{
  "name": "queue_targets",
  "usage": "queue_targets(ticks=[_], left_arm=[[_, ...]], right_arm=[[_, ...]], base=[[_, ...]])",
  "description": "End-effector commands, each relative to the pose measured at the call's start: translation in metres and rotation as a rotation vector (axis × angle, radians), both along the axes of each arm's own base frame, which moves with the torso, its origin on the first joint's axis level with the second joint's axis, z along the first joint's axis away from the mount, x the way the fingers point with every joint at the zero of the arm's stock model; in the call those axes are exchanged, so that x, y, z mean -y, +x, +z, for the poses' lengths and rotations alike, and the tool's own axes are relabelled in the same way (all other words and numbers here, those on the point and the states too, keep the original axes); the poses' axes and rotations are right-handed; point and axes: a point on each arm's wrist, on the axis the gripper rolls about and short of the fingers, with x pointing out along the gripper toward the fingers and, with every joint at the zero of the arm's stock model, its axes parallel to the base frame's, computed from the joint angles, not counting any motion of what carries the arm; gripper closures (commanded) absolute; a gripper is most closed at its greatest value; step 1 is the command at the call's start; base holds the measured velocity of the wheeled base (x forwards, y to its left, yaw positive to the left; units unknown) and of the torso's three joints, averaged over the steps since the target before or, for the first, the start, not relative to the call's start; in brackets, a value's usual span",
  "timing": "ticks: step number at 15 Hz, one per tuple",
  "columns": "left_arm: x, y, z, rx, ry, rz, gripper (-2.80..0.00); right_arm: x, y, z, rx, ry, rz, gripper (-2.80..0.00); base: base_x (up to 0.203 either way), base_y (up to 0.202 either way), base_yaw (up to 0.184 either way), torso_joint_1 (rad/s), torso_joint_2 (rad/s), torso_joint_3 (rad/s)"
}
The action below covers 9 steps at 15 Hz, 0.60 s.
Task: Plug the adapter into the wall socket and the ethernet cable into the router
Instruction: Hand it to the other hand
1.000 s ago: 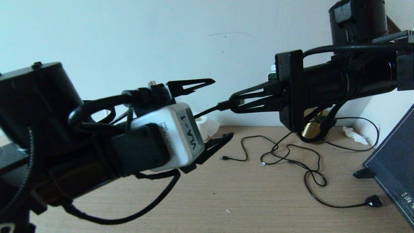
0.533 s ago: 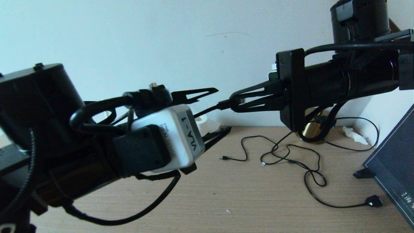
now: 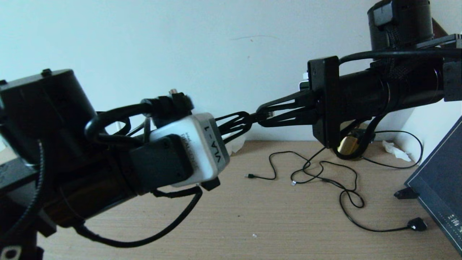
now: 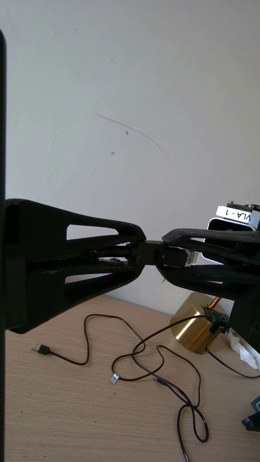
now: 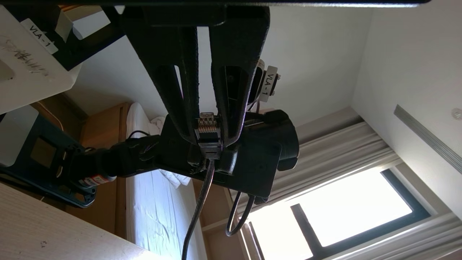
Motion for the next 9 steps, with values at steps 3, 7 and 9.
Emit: queue_targets(ticks=[3, 7, 9], left_arm=[[0.001, 0.001, 0.000, 0.007, -0.001, -0.001, 0.00], [-0.005, -0.005, -0.008, -0.020, 0.009, 0.000, 0.00], [-0.022, -0.021, -0.015, -0.111, -0.032, 0.013, 0.00]], right_arm=[[-0.001, 0.000, -0.003, -0.007, -0.005, 0.001, 0.00], [0.001, -0.001, -0.003, 0.023, -0.011, -0.009, -2.80], [0.009, -0.011, 0.002, 0.107, -0.039, -0.089, -2.80]], base=[[0.000, 0.000, 0.000, 0.000, 0.00, 0.000], [0.000, 0.000, 0.000, 0.000, 0.00, 0.000], [0.000, 0.000, 0.000, 0.000, 0.00, 0.000]])
